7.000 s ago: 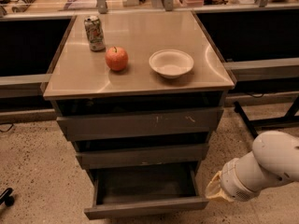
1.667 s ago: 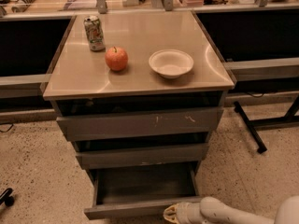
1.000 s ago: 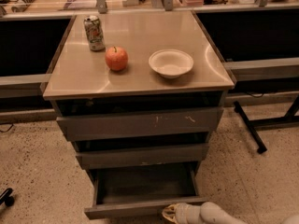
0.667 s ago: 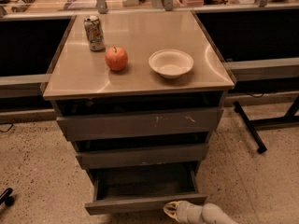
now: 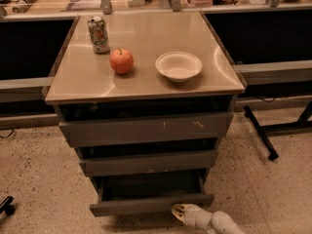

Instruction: Close bottom drawer

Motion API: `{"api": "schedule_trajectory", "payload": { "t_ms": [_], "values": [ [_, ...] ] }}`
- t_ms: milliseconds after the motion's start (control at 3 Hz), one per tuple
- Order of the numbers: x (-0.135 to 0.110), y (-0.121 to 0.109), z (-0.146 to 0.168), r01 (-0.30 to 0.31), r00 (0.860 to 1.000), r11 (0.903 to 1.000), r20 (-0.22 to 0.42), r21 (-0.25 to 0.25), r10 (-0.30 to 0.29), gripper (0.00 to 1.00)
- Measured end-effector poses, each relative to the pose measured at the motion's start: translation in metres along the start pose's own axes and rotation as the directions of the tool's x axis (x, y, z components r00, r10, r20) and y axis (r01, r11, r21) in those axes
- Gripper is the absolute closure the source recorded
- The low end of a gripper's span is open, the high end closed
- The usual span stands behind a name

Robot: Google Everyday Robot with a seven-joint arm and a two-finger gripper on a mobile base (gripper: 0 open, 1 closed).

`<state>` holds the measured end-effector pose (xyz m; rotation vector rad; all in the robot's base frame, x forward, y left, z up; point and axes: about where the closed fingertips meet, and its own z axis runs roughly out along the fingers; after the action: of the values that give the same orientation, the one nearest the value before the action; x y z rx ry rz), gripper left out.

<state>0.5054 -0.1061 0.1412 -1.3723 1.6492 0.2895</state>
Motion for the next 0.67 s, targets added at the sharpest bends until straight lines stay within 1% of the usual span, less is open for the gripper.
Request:
{"api": "schedule_trajectory", "payload": {
  "t_ms": [333, 667],
  "values": [
    [0.002, -0.018, 0.003, 0.003, 1.000, 0.9981, 0.016, 0.062, -0.004, 1.00],
    [0.004, -0.037, 0.004, 0.009, 1.000, 0.9928, 0.027, 0.119, -0.012, 1.00]
  ]
}}
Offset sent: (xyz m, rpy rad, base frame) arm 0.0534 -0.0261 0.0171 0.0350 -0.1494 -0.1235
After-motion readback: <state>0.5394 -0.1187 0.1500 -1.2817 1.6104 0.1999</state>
